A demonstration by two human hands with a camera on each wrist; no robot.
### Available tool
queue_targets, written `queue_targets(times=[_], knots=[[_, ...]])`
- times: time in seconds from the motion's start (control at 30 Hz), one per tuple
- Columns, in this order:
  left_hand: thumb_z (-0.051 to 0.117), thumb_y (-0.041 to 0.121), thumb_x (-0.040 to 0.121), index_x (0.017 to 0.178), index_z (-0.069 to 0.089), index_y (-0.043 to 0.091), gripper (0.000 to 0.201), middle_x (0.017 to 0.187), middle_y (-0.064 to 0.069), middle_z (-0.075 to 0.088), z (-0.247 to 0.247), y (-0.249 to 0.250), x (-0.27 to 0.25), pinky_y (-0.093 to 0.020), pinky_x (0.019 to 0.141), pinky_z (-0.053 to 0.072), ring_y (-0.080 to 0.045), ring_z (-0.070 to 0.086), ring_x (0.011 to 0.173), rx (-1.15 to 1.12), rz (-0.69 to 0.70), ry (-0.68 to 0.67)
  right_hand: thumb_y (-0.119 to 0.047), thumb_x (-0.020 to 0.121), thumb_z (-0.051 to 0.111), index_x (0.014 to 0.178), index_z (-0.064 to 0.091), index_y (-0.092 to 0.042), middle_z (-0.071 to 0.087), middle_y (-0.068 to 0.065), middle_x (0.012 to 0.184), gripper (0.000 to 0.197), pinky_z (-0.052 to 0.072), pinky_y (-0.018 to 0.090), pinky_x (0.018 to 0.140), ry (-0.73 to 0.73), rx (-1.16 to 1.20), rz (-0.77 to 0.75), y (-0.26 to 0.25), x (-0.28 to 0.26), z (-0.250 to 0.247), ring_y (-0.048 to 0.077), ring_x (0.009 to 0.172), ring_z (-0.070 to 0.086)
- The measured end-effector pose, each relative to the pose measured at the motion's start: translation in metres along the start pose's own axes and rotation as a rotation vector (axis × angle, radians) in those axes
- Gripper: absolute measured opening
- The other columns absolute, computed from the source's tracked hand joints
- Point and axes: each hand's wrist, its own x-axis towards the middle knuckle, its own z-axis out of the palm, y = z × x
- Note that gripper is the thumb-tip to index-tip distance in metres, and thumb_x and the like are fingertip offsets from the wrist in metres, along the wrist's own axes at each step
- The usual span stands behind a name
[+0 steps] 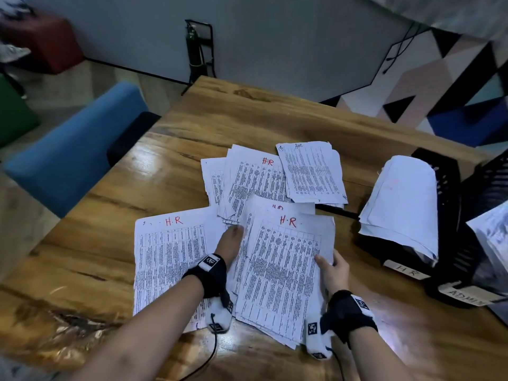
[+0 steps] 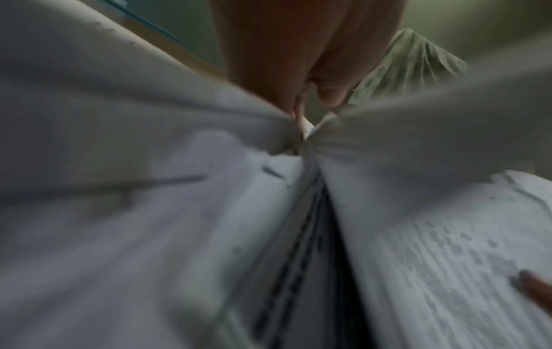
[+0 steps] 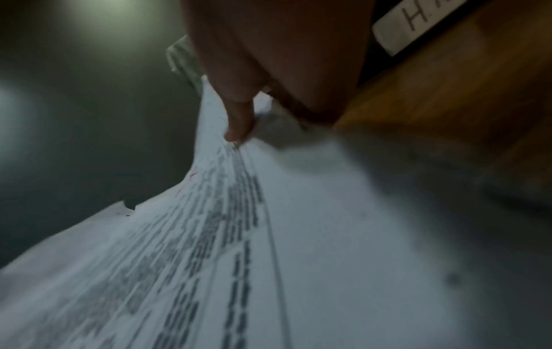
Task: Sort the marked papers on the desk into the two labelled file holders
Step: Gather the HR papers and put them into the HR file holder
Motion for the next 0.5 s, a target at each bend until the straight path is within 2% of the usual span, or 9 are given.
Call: queue_targets(times=[0.1, 0.13, 0.2, 0.23, 0.33, 0.37, 0.43, 0.47, 0.5], knots=[[0.032, 0.016, 0.100, 0.138, 0.035, 0.002, 0.041, 0.143, -0.007, 0.040, 0.002, -0.007, 0.003, -0.036, 0.109, 0.032, -0.022, 0.040, 0.130, 0.061, -0.026, 0.003, 0.003, 0.086, 0.054, 0.104, 0.060, -0.010, 0.066, 0.013, 0.101, 0.023, 0.053, 0.026, 0.067, 0.030, -0.031, 0.012, 0.006, -0.001, 0.001, 0.023, 0.077, 0.063], [0.035, 0.011, 0.099, 0.135, 0.040, 0.003, 0.038, 0.137, -0.004, 0.043, 0.003, -0.009, 0.004, -0.037, 0.106, 0.034, -0.021, 0.043, 0.125, 0.080, -0.020, -0.021, 0.002, 0.086, 0.055, 0.105, 0.061, -0.011, 0.067, 0.014, 0.102, 0.024, 0.052, 0.031, 0.073, 0.049, -0.030, 0.016, 0.009, 0.001, 0.002, 0.025, 0.080, 0.064], [0.042, 0.005, 0.094, 0.126, 0.052, 0.002, 0.033, 0.118, -0.011, 0.056, 0.005, -0.013, 0.005, -0.032, 0.090, 0.040, -0.029, 0.054, 0.114, 0.109, 0.004, -0.029, -0.001, 0.084, 0.057, 0.110, 0.062, -0.010, 0.067, 0.015, 0.107, 0.028, 0.051, 0.036, 0.083, 0.112, -0.072, 0.004, 0.013, 0.002, 0.002, 0.028, 0.088, 0.064], [0.044, 0.003, 0.093, 0.126, 0.053, 0.003, 0.034, 0.116, -0.015, 0.059, 0.006, -0.012, 0.002, -0.029, 0.087, 0.040, -0.031, 0.055, 0.111, 0.112, 0.016, -0.002, -0.003, 0.083, 0.058, 0.111, 0.063, -0.014, 0.067, 0.013, 0.109, 0.030, 0.052, 0.039, 0.087, 0.134, -0.101, -0.007, 0.015, 0.003, 0.002, 0.029, 0.091, 0.064], [0.041, 0.001, 0.095, 0.139, 0.041, 0.015, 0.046, 0.138, -0.013, 0.050, 0.010, -0.013, 0.001, -0.034, 0.101, 0.040, -0.032, 0.049, 0.124, 0.076, 0.077, 0.114, -0.016, 0.080, 0.058, 0.119, 0.057, -0.031, 0.067, 0.003, 0.113, 0.042, 0.053, 0.045, 0.091, 0.115, -0.175, -0.029, 0.021, 0.003, 0.003, 0.025, 0.097, 0.066], [0.041, 0.002, 0.096, 0.139, 0.041, 0.016, 0.046, 0.138, -0.014, 0.050, 0.010, -0.012, 0.000, -0.035, 0.102, 0.040, -0.033, 0.049, 0.125, 0.083, 0.089, 0.141, -0.020, 0.079, 0.057, 0.121, 0.053, -0.037, 0.067, 0.001, 0.114, 0.046, 0.053, 0.046, 0.092, 0.103, -0.203, -0.028, 0.026, 0.004, 0.002, 0.023, 0.098, 0.066], [0.044, 0.008, 0.096, 0.132, 0.050, 0.011, 0.037, 0.122, -0.019, 0.061, 0.012, -0.010, -0.002, -0.035, 0.090, 0.046, -0.033, 0.057, 0.109, 0.115, 0.128, 0.192, -0.024, 0.079, 0.058, 0.123, 0.050, -0.040, 0.065, 0.001, 0.116, 0.048, 0.052, 0.047, 0.093, 0.087, -0.236, -0.019, 0.027, 0.003, 0.002, 0.023, 0.101, 0.064], [0.045, 0.013, 0.096, 0.123, 0.057, 0.007, 0.030, 0.103, -0.019, 0.065, 0.012, -0.013, -0.001, -0.033, 0.077, 0.046, -0.030, 0.059, 0.091, 0.131, 0.161, 0.211, -0.024, 0.079, 0.058, 0.124, 0.050, -0.038, 0.064, 0.002, 0.117, 0.048, 0.051, 0.048, 0.094, 0.094, -0.250, -0.024, 0.029, 0.003, 0.002, 0.023, 0.102, 0.063], [0.047, 0.018, 0.096, 0.106, 0.063, 0.004, 0.024, 0.081, -0.014, 0.061, 0.012, -0.015, -0.002, -0.029, 0.064, 0.039, -0.025, 0.053, 0.073, 0.155, 0.181, 0.210, -0.023, 0.080, 0.059, 0.126, 0.050, -0.036, 0.063, 0.003, 0.117, 0.048, 0.050, 0.048, 0.095, 0.100, -0.255, -0.035, 0.026, 0.000, 0.003, 0.024, 0.103, 0.062]])
